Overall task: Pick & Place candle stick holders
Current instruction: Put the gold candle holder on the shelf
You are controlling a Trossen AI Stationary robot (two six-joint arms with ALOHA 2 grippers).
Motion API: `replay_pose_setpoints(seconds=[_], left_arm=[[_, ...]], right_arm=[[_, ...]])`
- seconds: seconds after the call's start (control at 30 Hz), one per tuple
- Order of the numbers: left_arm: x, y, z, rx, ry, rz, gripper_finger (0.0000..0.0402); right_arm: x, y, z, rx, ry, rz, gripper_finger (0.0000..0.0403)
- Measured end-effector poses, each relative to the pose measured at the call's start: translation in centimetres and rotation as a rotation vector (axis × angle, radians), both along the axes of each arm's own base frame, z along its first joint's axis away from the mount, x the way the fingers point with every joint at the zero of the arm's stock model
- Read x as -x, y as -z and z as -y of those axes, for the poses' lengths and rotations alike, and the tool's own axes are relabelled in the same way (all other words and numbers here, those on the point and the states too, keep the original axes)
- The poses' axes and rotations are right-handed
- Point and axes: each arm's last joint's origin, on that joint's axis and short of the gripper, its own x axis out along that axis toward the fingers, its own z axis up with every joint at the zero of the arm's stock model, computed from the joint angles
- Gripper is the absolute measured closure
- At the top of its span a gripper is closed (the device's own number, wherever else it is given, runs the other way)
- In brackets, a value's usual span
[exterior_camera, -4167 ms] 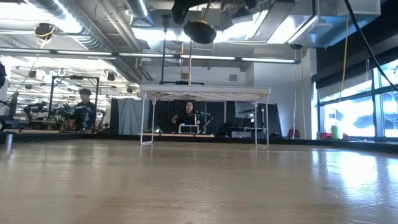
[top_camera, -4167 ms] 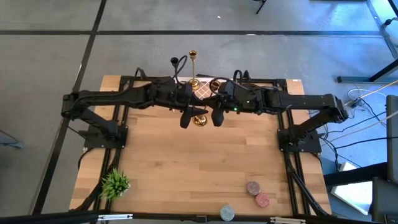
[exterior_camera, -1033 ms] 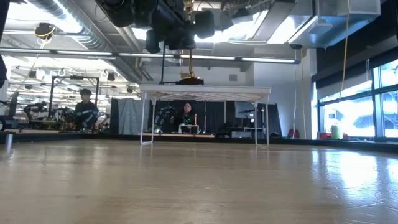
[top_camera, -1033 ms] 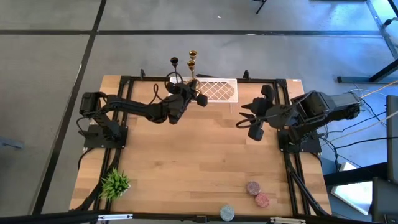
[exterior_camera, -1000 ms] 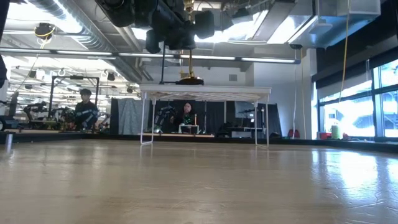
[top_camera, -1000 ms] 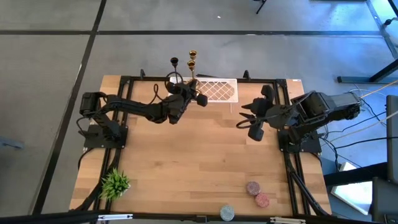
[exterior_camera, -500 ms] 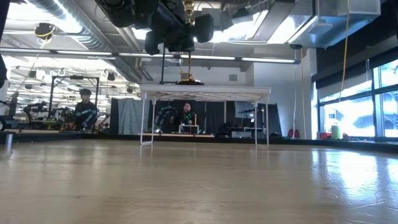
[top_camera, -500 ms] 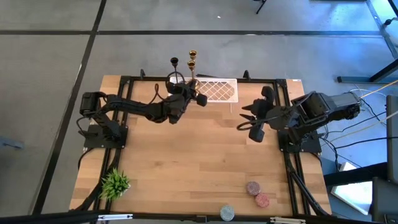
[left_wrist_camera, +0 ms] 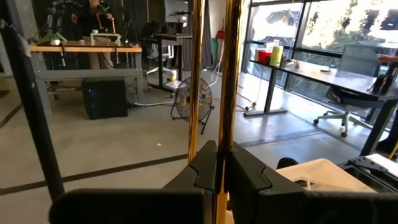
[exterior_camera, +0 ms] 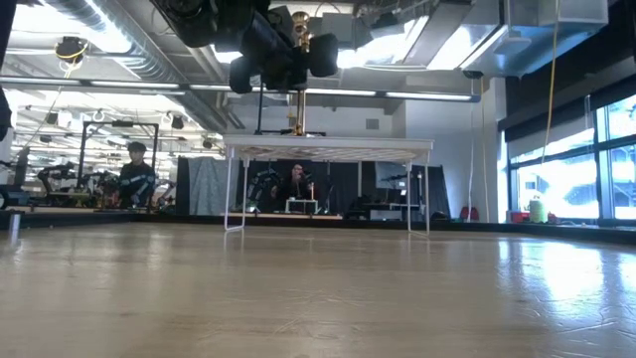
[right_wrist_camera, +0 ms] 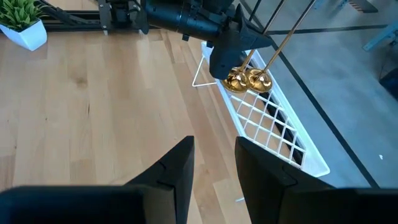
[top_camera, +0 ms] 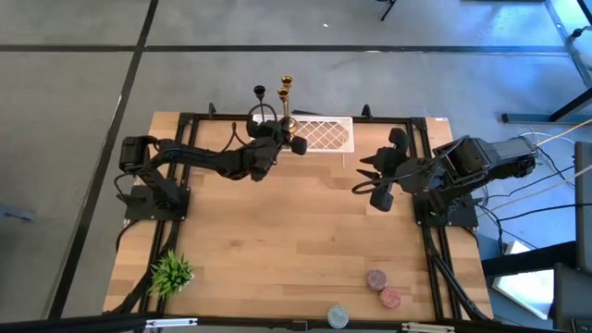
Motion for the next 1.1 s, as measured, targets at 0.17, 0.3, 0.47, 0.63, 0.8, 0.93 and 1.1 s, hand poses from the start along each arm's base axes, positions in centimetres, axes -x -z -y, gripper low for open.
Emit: replay_pose_setpoints(seconds=[0.17,0.3,0.47,0.63,0.8,0.93,1.1], left_arm=[[0.0,0.05,-0.01,0.006,0.0,0.007,0.0389],[0.05,0.16,-0.04,0.006,-0.001,0.004,0.0389],[0.4,0.7,-0.32,0.026,-0.012,0.045,0.0389],[0.4,0.63,-0.33,0.016,-0.005,0.047,0.0389],[0.39,0.55,-0.41,-0.001,-0.003,0.027,0.0389],[0.39,0.54,-0.62,0.002,0.014,0.035,0.0389],[0.38,0.54,-0.63,0.002,0.015,0.035,0.0389]], right_arm=[[-0.01,0.0,0.01,0.003,0.003,0.002,0.0284],[-0.01,-0.01,0.01,0.003,0.003,0.002,0.0284],[-0.02,-0.01,0.01,0.005,0.005,0.003,0.0283],[-0.01,-0.01,0.01,0.006,0.005,0.002,0.0284],[0.0,-0.01,0.02,0.013,-0.001,-0.001,0.0284],[-0.01,-0.01,0.02,0.016,-0.004,-0.003,0.0284],[-0.01,-0.01,0.02,0.021,-0.007,-0.005,0.0284]])
